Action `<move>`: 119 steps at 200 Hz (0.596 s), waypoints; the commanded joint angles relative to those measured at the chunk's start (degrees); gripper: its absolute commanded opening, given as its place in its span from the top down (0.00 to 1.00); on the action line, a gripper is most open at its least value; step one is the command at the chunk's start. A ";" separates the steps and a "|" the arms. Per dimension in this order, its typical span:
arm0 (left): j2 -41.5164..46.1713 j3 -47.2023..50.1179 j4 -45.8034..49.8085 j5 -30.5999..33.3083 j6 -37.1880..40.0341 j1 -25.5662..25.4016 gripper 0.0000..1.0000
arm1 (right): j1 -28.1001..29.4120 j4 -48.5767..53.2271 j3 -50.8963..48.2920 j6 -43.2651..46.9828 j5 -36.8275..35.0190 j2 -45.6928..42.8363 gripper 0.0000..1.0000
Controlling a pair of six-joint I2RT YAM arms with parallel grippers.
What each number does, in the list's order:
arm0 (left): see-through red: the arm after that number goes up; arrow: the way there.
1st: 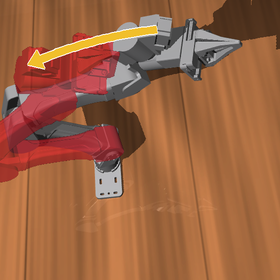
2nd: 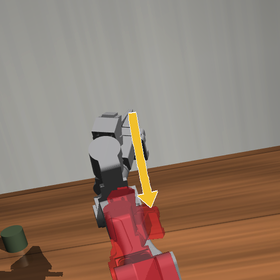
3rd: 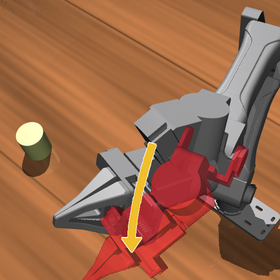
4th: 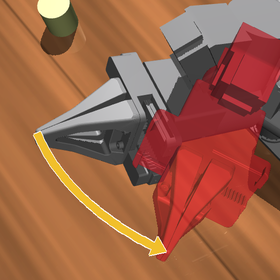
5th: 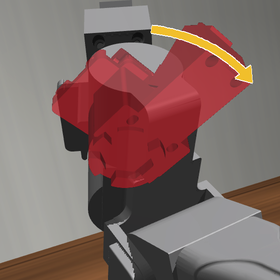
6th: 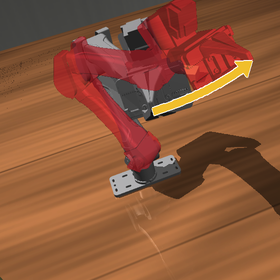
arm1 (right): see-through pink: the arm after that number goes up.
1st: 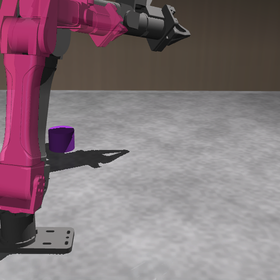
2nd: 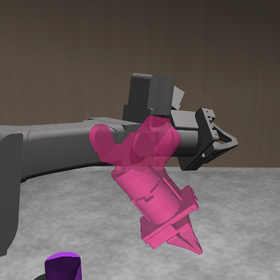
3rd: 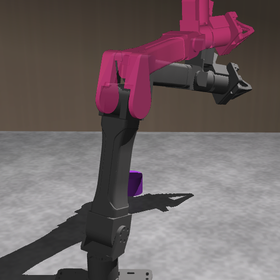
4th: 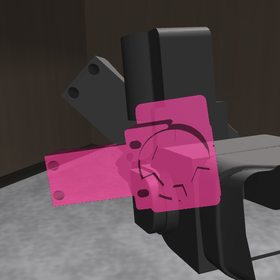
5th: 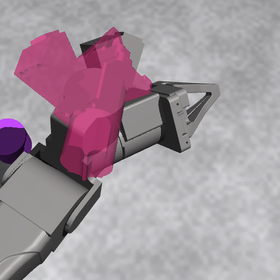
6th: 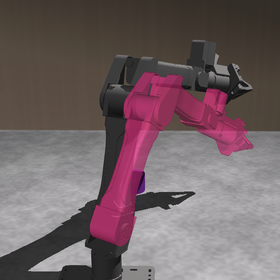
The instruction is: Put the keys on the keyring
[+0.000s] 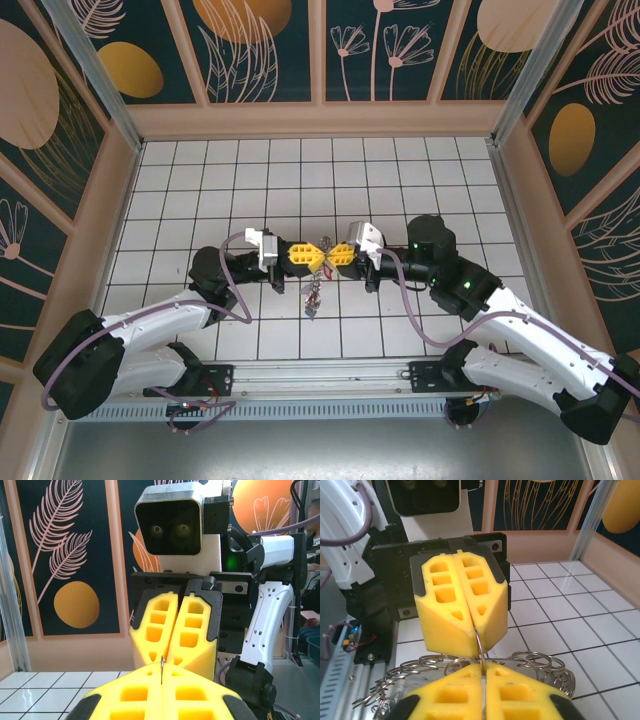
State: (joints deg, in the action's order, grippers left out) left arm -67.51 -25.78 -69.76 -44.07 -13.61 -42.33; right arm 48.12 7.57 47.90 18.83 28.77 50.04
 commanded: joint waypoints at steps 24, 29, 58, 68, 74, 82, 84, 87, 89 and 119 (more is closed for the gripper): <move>1.52 -1.65 3.13 1.81 0.20 -0.40 0.97 | 0.45 1.37 1.77 1.89 0.00 0.94 1.00; 2.22 -1.92 5.52 2.68 1.04 -0.39 0.93 | 0.42 2.11 2.04 2.05 -0.34 0.92 1.00; 7.84 -2.56 19.73 5.27 8.68 -0.40 0.73 | 0.40 9.44 4.95 4.02 -2.33 1.53 1.00; 9.77 -3.38 26.44 5.25 12.24 -0.45 0.72 | 0.39 12.05 5.99 4.49 -2.95 2.11 1.00; 10.62 -4.28 30.77 5.18 14.42 -0.41 0.71 | 0.39 13.40 6.56 4.71 -3.23 2.40 1.00; 11.30 -5.76 36.30 5.15 17.74 -0.40 0.70 | 0.35 14.95 7.28 5.00 -3.37 2.75 1.00; 11.40 -6.25 38.39 5.14 18.53 -0.46 0.69 | 0.36 15.24 7.44 5.06 -3.33 2.84 1.00; 11.49 -6.93 40.58 5.06 19.89 -0.39 0.68 | 0.38 15.70 7.68 5.14 -3.45 2.94 1.00; 11.51 -7.45 42.55 4.94 20.82 -0.39 0.68 | 0.37 15.96 7.81 5.16 -3.46 3.02 1.00; 9.10 -14.91 63.12 3.85 32.96 -0.40 0.66 | 0.44 18.25 9.41 5.26 -2.98 4.47 1.00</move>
State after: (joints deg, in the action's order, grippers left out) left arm -56.88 -35.57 -28.49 -39.81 6.26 -42.46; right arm 48.12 23.16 53.84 22.65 25.71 53.76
